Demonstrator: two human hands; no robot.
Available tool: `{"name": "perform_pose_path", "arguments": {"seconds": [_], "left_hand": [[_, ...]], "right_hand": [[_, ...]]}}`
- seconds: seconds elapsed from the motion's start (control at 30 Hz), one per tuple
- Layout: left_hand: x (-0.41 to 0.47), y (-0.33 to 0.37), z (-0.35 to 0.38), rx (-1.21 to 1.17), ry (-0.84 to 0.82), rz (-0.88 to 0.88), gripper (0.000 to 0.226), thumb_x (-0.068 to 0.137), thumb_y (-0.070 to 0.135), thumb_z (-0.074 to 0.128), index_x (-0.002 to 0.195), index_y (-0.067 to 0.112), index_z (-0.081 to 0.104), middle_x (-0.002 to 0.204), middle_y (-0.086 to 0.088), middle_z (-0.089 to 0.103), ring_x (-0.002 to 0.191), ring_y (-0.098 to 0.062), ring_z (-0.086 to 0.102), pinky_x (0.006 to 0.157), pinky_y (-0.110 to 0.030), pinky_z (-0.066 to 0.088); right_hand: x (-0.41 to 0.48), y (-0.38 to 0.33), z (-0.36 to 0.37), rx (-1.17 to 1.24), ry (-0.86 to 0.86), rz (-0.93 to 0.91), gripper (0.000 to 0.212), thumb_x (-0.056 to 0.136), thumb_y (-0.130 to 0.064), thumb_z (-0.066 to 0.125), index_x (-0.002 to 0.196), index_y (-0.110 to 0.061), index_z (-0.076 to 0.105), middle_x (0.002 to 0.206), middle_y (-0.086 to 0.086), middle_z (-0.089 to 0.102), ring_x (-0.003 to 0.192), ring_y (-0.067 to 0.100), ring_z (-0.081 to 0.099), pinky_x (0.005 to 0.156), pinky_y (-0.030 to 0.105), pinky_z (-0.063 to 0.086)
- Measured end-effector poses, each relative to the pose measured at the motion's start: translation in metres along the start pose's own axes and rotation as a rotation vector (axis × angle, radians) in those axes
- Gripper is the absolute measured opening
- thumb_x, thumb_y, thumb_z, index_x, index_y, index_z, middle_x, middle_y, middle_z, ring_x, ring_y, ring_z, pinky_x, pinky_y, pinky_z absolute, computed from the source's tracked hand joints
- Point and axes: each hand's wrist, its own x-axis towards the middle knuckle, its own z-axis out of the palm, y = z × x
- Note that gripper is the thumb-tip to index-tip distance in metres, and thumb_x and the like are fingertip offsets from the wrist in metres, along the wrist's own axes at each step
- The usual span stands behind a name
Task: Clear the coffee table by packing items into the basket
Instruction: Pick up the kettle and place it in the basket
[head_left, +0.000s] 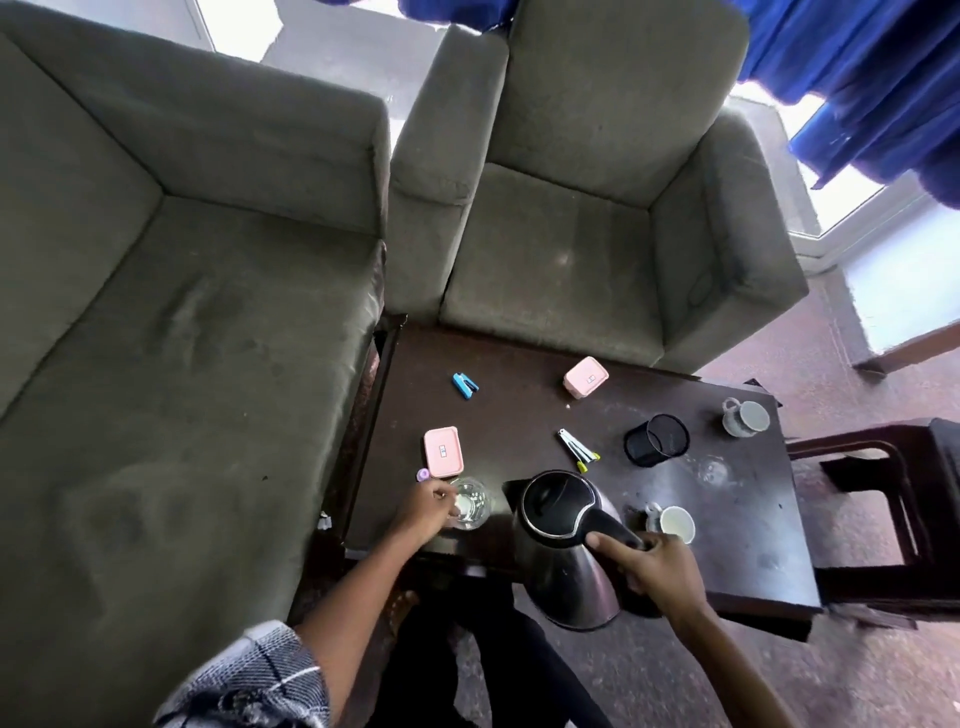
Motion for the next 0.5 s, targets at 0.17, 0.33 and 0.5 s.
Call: {"name": "perform_pose_path", "arguments": {"seconds": [0.17,0.33,0.5], "left_hand": [[-0.024,0.043,0.013,-0.124,-0.015,0.109,0.017,0.093,0.006,0.048,0.103,0.002,0.062,0.070,-0.002,0.060,0.038,0.004,0.054,0.038,-0.008,0.037],[-0.055,0.085,0.061,-0.146,-0.138,0.205,0.016,0.095,0.013,0.046,0.100,0.016,0.061,0.077,0.005,0.061,0.063,-0.006,0.053,0.049,-0.016,0.036],[-0.090,0.113,0.129,-0.117,-0.189,0.297,0.014,0.094,0.015,0.050,0.094,0.020,0.063,0.082,0.000,0.061,0.069,-0.006,0.054,0.054,-0.018,0.040]], "right_hand": [[-0.020,0.003,-0.022,0.128,0.088,0.004,0.057,0.060,-0.043,0.082,0.043,-0.014,0.037,0.037,0.000,0.041,0.039,0.013,0.038,0.048,0.027,0.028],[-0.037,0.019,-0.049,0.280,0.182,0.042,0.061,0.060,-0.040,0.083,0.034,-0.016,0.034,0.033,-0.002,0.039,0.034,0.010,0.036,0.048,0.028,0.028],[-0.059,0.053,-0.095,0.472,0.272,0.101,0.063,0.060,-0.035,0.083,0.030,-0.016,0.031,0.030,-0.007,0.034,0.031,0.009,0.031,0.037,0.020,0.024]]}}
